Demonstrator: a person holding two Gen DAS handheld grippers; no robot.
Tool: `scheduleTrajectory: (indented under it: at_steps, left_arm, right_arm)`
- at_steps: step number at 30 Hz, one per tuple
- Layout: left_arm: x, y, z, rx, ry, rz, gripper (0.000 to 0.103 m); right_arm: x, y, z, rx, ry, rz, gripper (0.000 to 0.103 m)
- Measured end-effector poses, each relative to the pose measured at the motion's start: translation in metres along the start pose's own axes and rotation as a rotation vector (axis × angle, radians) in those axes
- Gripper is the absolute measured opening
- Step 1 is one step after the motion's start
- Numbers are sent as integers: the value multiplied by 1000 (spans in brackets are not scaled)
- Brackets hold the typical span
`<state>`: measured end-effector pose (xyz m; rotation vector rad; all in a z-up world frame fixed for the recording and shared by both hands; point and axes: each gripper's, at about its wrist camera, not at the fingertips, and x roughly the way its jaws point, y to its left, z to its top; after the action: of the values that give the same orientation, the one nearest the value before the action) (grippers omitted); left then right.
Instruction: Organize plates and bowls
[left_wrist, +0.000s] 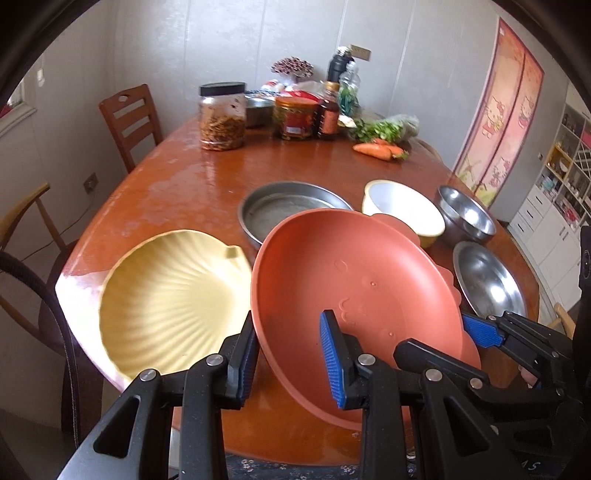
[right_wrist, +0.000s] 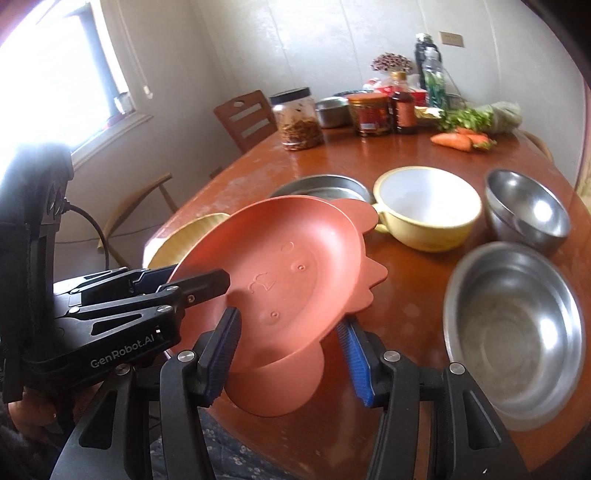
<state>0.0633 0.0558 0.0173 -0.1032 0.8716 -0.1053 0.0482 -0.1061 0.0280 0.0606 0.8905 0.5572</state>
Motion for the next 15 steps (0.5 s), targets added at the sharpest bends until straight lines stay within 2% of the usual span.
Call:
scheduleTrajectory:
  at_steps: [15]
  left_arm:
    - [-15, 60, -5, -130, -40, 93, 32]
  right_arm:
    - [36, 53, 32, -142, 9, 64, 56]
